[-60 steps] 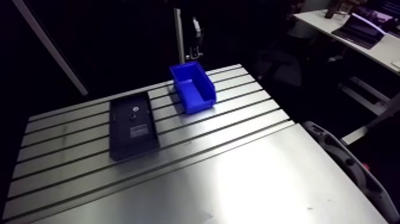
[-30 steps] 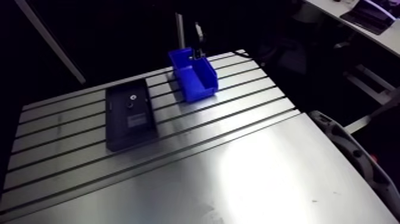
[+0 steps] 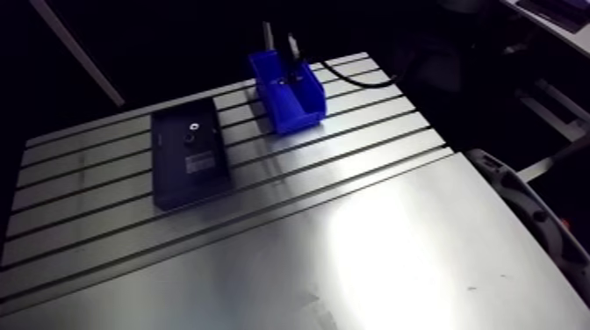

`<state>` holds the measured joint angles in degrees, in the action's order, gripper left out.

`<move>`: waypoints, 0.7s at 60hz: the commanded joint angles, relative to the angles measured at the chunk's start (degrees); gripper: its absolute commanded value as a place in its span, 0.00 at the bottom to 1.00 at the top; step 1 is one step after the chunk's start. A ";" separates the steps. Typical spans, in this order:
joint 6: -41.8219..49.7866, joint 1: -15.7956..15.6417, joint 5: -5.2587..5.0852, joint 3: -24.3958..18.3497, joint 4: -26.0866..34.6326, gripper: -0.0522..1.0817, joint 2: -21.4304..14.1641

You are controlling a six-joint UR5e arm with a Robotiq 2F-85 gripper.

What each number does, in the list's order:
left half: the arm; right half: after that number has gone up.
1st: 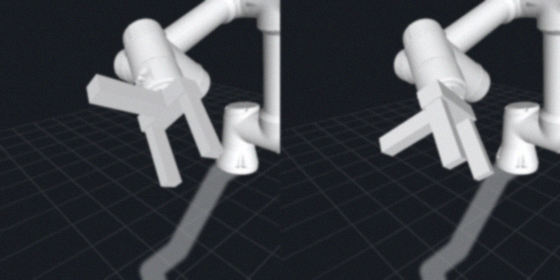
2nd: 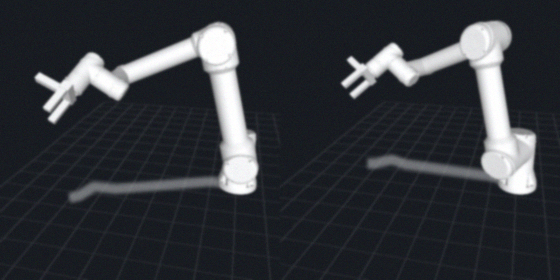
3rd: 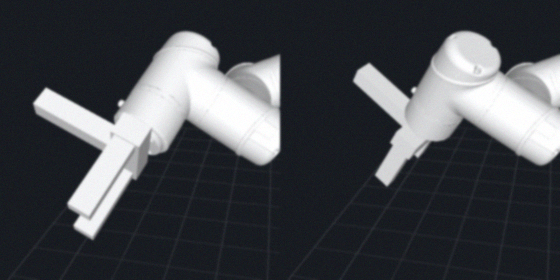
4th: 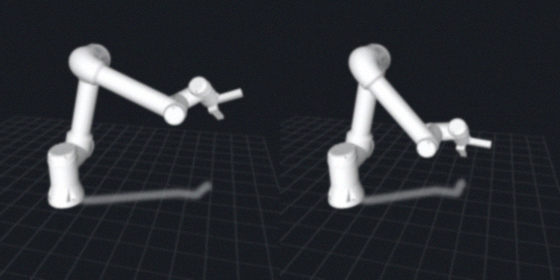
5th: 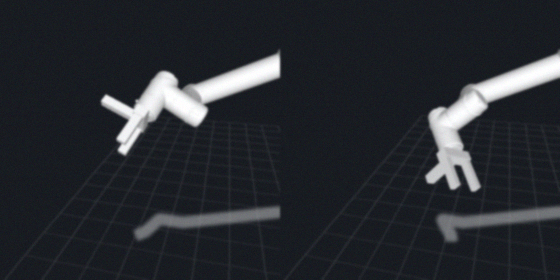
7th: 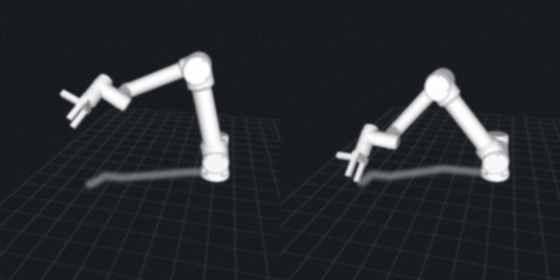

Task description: Pick up the M10 bolt from the tray and put it into the blue bin.

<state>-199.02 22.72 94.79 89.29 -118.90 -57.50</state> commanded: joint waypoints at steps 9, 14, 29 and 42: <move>-0.03 -0.05 0.00 0.80 -0.94 0.95 1.74; -0.03 -0.04 0.00 1.18 -0.95 0.95 1.75; -0.03 -0.12 0.79 1.35 -1.53 0.95 2.98; -0.12 -0.04 0.88 2.14 -2.52 0.90 2.98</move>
<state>-199.06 22.67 95.51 90.84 -120.75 -54.67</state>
